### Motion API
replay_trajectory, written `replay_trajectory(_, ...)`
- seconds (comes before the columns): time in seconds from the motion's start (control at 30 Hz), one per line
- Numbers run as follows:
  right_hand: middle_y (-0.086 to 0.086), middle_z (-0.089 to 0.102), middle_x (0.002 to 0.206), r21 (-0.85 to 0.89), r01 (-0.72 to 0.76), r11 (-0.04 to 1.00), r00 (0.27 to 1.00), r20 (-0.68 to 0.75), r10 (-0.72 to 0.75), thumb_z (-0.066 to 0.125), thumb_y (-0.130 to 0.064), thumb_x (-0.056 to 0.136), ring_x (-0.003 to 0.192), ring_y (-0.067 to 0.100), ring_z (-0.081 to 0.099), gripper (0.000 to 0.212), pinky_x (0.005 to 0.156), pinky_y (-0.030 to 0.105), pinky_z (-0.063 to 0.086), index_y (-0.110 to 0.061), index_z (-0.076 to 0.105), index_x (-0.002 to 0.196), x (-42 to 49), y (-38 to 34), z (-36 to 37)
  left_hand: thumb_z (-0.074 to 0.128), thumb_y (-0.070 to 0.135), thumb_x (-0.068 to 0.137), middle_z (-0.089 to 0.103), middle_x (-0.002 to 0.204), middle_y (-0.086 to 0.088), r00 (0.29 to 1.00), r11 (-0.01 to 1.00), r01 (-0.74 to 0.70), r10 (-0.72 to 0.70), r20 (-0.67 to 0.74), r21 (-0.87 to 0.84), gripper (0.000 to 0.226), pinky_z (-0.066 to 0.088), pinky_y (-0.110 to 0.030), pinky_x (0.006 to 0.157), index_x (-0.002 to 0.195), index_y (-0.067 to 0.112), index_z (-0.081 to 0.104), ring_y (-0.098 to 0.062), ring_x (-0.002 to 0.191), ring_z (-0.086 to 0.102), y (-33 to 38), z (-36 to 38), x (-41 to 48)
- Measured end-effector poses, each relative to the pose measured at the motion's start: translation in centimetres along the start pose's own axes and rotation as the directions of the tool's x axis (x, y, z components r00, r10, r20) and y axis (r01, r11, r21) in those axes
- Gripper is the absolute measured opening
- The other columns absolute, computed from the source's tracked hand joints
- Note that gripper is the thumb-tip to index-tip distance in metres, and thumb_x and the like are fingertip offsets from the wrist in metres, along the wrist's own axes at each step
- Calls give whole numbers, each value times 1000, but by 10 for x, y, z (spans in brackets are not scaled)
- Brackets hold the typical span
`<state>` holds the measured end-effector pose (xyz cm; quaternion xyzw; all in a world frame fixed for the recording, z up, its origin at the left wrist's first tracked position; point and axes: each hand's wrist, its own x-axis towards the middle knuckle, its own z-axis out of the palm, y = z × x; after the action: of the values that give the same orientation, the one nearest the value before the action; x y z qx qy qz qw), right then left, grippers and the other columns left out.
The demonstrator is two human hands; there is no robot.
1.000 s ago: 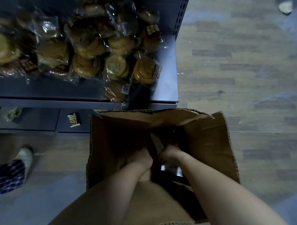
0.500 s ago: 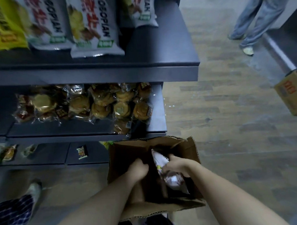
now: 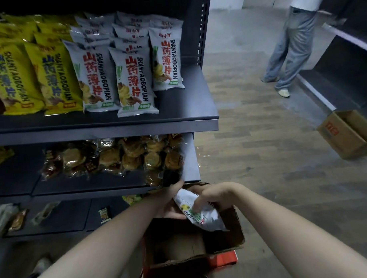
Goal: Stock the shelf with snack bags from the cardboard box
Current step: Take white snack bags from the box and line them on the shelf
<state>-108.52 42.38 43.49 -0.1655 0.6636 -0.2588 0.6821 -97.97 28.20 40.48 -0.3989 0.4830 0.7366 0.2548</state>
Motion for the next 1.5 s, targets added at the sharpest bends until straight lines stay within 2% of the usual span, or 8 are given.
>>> replay_trajectory(0.23, 4, 57, 133, 211, 179, 961, 983, 4, -184, 63, -49, 85, 120, 24, 56, 64, 106, 46, 41, -23, 41, 139, -24, -15, -1, 57, 28, 89, 65, 101, -14, 983, 984, -166, 161, 90, 60, 32, 58, -44, 78, 114, 9, 57, -27, 90, 66, 37, -13, -41)
replay_trajectory(0.37, 8, 69, 107, 286, 217, 933, 974, 4, -228, 72, -51, 75, 96, 22, 66, 58, 101, 40, 46, -13, 57, 116, -41, -26, -3, 51, 29, 91, 66, 109, -14, 931, 935, -337, 313, 188, 111, 32, 56, -37, 83, 114, 8, 59, -25, 95, 65, 64, -9, -70)
replay_trajectory(0.5, 11, 64, 118, 237, 286, 928, 953, 31, -301, 74, -39, 75, 112, 30, 60, 61, 104, 46, 43, -14, 52, 126, -60, -37, -6, 50, 28, 94, 70, 109, -10, 852, 855, -497, 449, 269, 149, 28, 57, -31, 75, 115, 12, 59, -23, 97, 68, 94, 2, -102)
replay_trajectory(0.67, 16, 66, 119, 275, 478, 834, 878, -109, -466, 73, -18, 78, 110, 34, 63, 46, 98, 47, 49, -11, 58, 122, -80, -62, -1, 57, 24, 92, 74, 87, -3, 728, 703, -684, 673, 130, 196, 13, 56, -30, 73, 94, 17, 68, -18, 81, 71, 135, 19, -136)
replay_trajectory(0.87, 11, 68, 118, 106, 648, 754, 739, -329, -588, 70, -17, 84, 107, 27, 65, 42, 93, 42, 52, -11, 58, 124, -95, -94, -2, 63, 21, 90, 69, 102, -5, 651, 647, -739, 758, -47, 191, 24, 55, -30, 78, 113, 14, 63, -19, 91, 67, 181, 33, -160)
replay_trajectory(1.07, 2, 71, 111, 76, 623, 778, 749, -346, -566, 73, -30, 82, 97, 15, 68, 38, 78, 32, 56, -23, 61, 117, -101, -106, -5, 62, 25, 90, 70, 97, -2, 627, 624, -752, 776, -62, 212, 14, 53, -28, 71, 103, 22, 63, -18, 90, 67, 206, 35, -178)
replay_trajectory(1.3, 2, 70, 115, 69, 613, 787, 761, -320, -565, 79, -35, 75, 106, 19, 67, 48, 78, 34, 57, -24, 62, 119, -111, -117, -21, 61, 22, 91, 68, 116, -7, 624, 642, -762, 763, -169, 87, 25, 48, -47, 99, 115, 16, 64, -26, 107, 64, 212, 21, -178)
replay_trajectory(1.5, 4, 71, 112, 113, 609, 785, 744, -423, -517, 79, -31, 73, 96, 19, 66, 47, 79, 34, 55, -20, 61, 115, -114, -117, -60, 59, 16, 92, 64, 107, -2, 535, 574, -796, 816, -220, 195, 21, 56, -23, 59, 112, 13, 64, -16, 92, 61, 207, -17, -180)
